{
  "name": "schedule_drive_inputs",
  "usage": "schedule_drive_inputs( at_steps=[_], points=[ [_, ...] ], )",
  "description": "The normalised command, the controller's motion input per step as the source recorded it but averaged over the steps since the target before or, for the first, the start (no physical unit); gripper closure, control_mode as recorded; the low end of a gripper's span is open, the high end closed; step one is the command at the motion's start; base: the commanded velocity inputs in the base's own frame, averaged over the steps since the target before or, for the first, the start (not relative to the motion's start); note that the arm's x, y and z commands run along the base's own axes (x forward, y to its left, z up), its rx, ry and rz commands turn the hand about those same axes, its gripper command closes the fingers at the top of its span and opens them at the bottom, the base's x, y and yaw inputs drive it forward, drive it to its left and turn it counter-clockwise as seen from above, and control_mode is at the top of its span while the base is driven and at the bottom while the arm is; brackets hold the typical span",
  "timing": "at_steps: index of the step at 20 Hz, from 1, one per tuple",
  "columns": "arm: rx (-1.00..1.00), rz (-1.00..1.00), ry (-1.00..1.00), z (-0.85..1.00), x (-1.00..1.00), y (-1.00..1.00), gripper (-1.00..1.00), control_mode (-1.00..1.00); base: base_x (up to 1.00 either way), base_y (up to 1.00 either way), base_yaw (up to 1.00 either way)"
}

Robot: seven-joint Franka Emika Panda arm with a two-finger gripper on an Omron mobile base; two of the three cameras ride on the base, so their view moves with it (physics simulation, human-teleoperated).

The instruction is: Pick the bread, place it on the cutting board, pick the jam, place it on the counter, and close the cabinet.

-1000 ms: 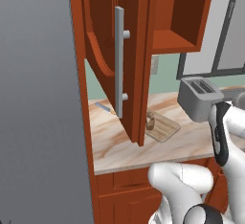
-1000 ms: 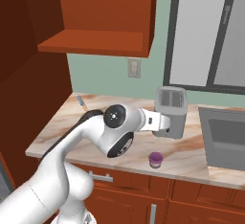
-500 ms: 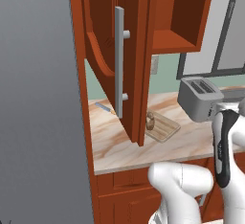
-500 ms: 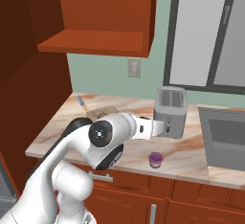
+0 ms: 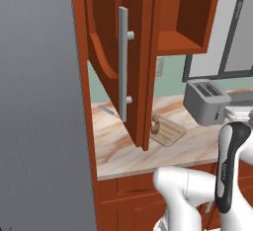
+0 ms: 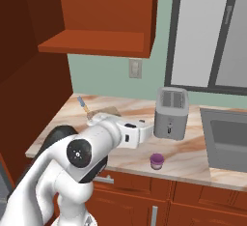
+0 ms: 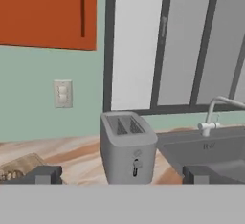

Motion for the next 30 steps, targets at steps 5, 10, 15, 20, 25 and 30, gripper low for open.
schedule_drive_inputs(
  at_steps=[5, 10, 15, 20, 25, 30],
  points=[
    [0.00, 0.00, -0.15, 0.23, -0.21, 0.35, -1.00, -1.00, 0.00, 0.00, 0.00],
    [0.00, 0.00, -0.13, 0.19, -0.12, 0.40, -1.00, -1.00, 0.00, 0.00, 0.00],
    [0.00, 0.00, -0.13, 0.14, -0.05, 0.46, -1.00, -1.00, 0.00, 0.00, 0.00],
    [0.00, 0.00, -0.12, 0.07, -0.02, 0.51, -1.00, -1.00, 0.00, 0.00, 0.00],
    [-0.01, 0.00, -0.08, 0.00, -0.10, 0.49, -1.00, -1.00, 0.00, 0.00, 0.00],
    [-0.03, 0.00, -0.06, 0.00, -0.13, 0.48, -1.00, -1.00, 0.00, 0.00, 0.00]
  ],
)
